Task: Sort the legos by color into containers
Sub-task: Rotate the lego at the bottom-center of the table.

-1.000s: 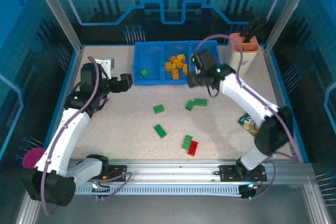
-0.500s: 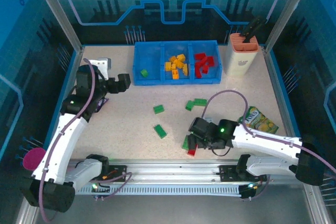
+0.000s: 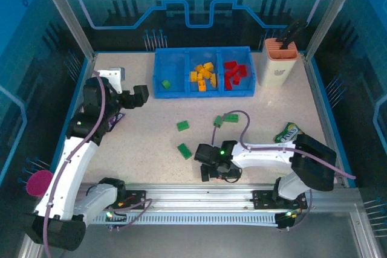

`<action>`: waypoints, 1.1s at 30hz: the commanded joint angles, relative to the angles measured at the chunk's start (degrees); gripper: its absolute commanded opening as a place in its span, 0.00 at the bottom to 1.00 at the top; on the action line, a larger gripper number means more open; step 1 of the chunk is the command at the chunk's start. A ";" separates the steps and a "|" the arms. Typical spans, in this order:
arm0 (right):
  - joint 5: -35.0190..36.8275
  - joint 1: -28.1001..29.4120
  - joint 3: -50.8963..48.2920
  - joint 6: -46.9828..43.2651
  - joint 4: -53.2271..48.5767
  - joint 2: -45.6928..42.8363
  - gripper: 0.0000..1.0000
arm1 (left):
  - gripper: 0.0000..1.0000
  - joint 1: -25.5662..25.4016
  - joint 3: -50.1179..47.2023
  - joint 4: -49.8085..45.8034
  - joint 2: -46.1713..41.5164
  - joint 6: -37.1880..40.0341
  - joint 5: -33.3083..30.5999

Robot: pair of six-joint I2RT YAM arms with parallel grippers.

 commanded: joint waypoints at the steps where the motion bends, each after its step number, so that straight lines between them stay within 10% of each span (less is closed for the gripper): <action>1: -0.31 0.57 3.22 -1.06 -1.72 2.29 0.87 | 0.99 0.64 -0.88 -0.31 -0.69 -0.43 -0.97; 24: 3.82 -7.41 -6.23 -2.85 -8.74 -7.22 0.43 | 0.98 0.70 -0.89 -0.14 0.23 -0.56 -0.62; 33: 4.14 -10.52 -5.70 -11.24 -5.25 -8.59 0.65 | 0.98 0.70 -0.88 -0.13 0.68 -0.81 -0.01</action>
